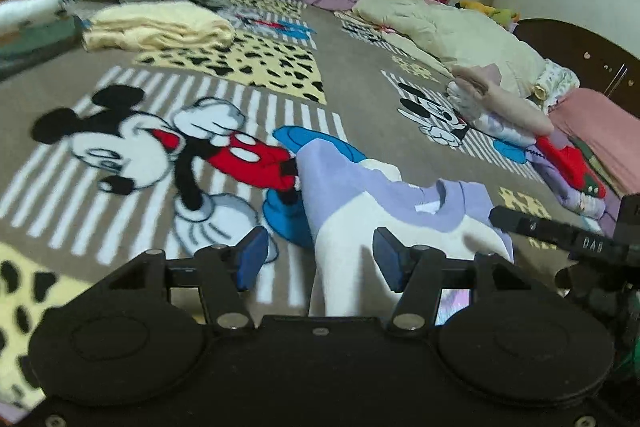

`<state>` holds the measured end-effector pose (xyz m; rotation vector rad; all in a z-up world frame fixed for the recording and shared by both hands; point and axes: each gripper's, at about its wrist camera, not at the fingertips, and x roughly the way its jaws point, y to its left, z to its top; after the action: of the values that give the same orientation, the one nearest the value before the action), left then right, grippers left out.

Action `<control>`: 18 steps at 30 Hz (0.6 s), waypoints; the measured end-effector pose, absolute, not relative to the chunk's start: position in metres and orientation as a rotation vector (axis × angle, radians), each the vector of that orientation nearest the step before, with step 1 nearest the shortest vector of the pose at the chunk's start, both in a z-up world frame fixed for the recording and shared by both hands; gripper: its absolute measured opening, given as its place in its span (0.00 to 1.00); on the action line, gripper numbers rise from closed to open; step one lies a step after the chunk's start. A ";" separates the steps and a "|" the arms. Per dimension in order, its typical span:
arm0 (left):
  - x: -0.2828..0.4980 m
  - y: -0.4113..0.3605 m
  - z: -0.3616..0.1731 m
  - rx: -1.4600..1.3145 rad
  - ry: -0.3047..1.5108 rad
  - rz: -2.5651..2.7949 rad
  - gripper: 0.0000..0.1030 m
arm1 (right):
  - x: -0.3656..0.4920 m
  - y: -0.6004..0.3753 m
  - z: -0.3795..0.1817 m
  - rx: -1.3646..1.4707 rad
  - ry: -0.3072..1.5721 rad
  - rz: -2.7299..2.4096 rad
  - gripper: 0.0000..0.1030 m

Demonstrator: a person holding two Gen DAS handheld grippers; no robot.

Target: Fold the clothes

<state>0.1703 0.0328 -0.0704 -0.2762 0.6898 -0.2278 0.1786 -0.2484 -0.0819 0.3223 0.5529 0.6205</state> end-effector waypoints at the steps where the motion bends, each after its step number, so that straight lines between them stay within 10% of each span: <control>1: 0.178 0.034 -0.073 -0.292 0.699 -0.236 0.55 | 0.182 -0.247 -0.084 0.323 0.561 0.621 0.79; 8: 0.221 0.033 -0.090 -0.375 0.755 -0.366 0.49 | 0.208 -0.236 -0.103 0.350 0.633 0.653 0.75; 12: 0.229 0.024 -0.092 -0.335 0.785 -0.428 0.13 | 0.212 -0.226 -0.106 0.296 0.651 0.685 0.55; 18: 0.229 0.016 -0.070 -0.362 0.682 -0.567 0.08 | 0.206 -0.236 -0.101 0.330 0.615 0.663 0.14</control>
<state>0.2288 0.0163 -0.0704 -0.3624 0.6817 -0.5673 0.2058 -0.2359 -0.1013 0.3303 0.6149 0.6633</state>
